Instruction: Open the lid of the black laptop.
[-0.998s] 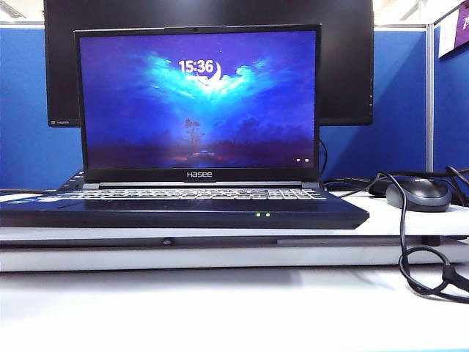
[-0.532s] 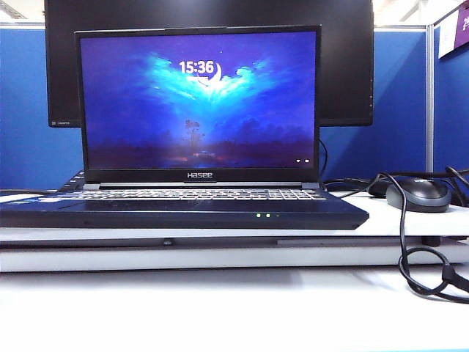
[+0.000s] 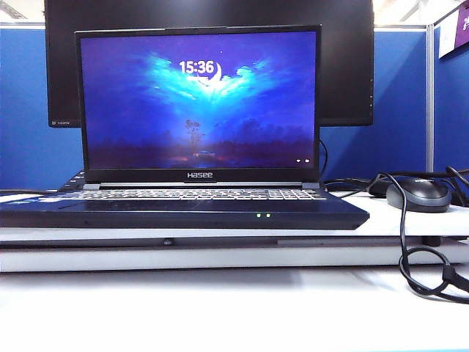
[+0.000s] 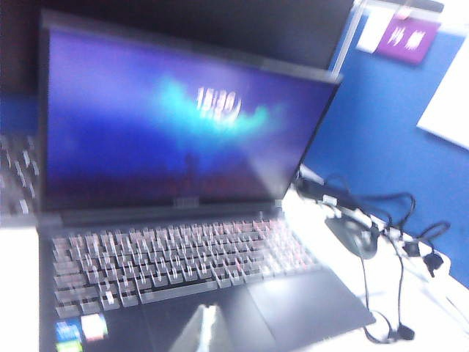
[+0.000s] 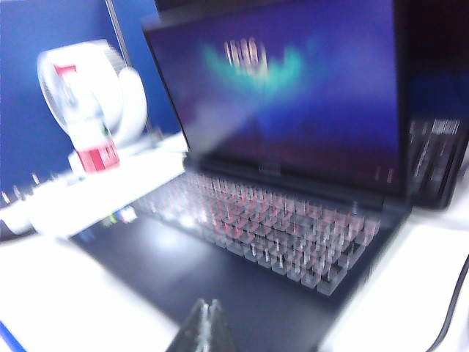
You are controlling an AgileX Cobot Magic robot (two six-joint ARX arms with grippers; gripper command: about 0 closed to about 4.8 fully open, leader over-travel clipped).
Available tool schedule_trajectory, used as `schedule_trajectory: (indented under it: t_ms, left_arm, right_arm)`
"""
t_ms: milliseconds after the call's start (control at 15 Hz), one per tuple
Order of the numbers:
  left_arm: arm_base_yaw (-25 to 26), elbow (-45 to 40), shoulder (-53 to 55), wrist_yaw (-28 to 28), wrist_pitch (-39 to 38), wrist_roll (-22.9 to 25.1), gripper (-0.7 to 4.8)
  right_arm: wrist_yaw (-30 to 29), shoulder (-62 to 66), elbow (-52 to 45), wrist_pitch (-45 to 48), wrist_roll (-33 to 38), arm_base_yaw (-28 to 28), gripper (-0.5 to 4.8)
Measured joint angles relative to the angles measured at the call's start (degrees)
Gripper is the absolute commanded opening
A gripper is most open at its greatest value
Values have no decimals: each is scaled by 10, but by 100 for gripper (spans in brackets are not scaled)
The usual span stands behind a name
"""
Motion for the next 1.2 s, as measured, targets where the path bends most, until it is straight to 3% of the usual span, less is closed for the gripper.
schedule_trajectory:
  t_ms: [266, 466, 732, 1197]
  left_arm:
    - [0, -22, 0, 0, 26, -17, -4]
    - [0, -49, 0, 0, 67, -16, -3]
    - [0, -54, 0, 1, 55, -79, -3]
    - [0, -54, 0, 2, 51, -80, -3]
  right_arm:
    - [3, 0, -92, 82, 6, 0, -1]
    - [39, 0, -105, 125, -49, 0, -1]
    - [36, 0, -105, 120, -50, 0, -1]
    - [36, 0, -105, 116, -50, 0, -1]
